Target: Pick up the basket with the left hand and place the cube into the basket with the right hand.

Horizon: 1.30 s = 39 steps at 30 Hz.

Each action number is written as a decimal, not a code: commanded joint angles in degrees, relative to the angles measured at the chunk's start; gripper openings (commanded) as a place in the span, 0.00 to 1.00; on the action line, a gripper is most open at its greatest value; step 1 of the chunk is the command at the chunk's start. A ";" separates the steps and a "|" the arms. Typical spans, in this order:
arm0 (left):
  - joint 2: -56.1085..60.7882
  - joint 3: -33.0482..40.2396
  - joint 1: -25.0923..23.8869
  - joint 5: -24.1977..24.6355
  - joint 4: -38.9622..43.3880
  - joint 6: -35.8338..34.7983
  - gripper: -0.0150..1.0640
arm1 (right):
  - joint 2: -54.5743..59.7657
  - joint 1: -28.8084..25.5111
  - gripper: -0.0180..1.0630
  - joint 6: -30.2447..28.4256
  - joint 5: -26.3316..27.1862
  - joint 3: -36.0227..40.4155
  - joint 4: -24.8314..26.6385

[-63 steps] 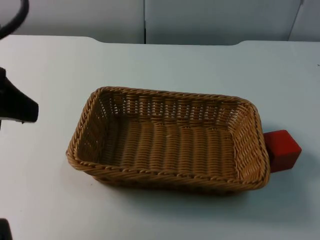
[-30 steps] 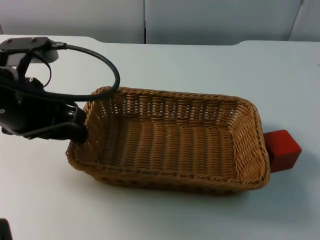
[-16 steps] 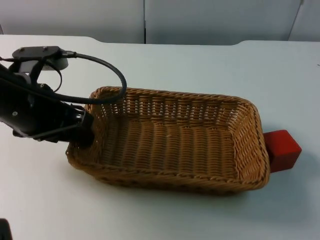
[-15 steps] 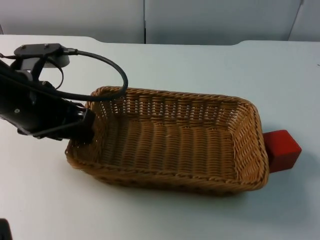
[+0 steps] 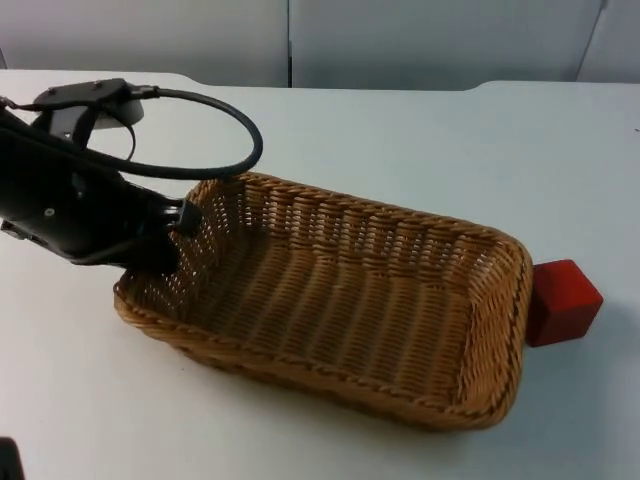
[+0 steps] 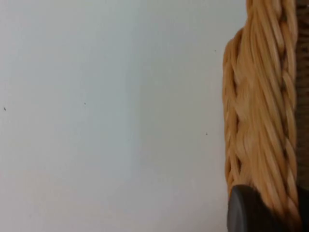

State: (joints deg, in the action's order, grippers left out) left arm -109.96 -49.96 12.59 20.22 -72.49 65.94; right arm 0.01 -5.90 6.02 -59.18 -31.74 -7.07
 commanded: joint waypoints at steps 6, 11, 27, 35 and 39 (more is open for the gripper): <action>1.43 0.04 -0.44 -2.52 -9.78 -0.62 0.01 | -0.01 -0.27 0.01 0.07 1.29 0.06 -0.31; 4.74 0.04 -1.63 -2.77 -7.56 -0.10 0.01 | -0.01 -0.27 0.01 0.07 1.29 0.06 -0.31; 12.77 0.04 -2.46 4.05 19.41 -14.47 0.01 | -0.01 -0.27 0.01 0.07 1.42 0.06 -0.31; 19.07 0.04 -9.07 10.18 22.04 -18.63 0.01 | -0.01 -0.27 0.01 0.07 1.42 0.06 -0.31; 20.79 0.04 -11.84 13.54 21.22 -18.96 0.01 | -0.01 -0.27 0.01 0.07 1.42 0.06 -0.31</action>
State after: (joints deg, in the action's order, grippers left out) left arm -90.16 -49.96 1.13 31.70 -49.78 47.96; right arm 0.01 -5.90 6.02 -58.22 -31.74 -7.07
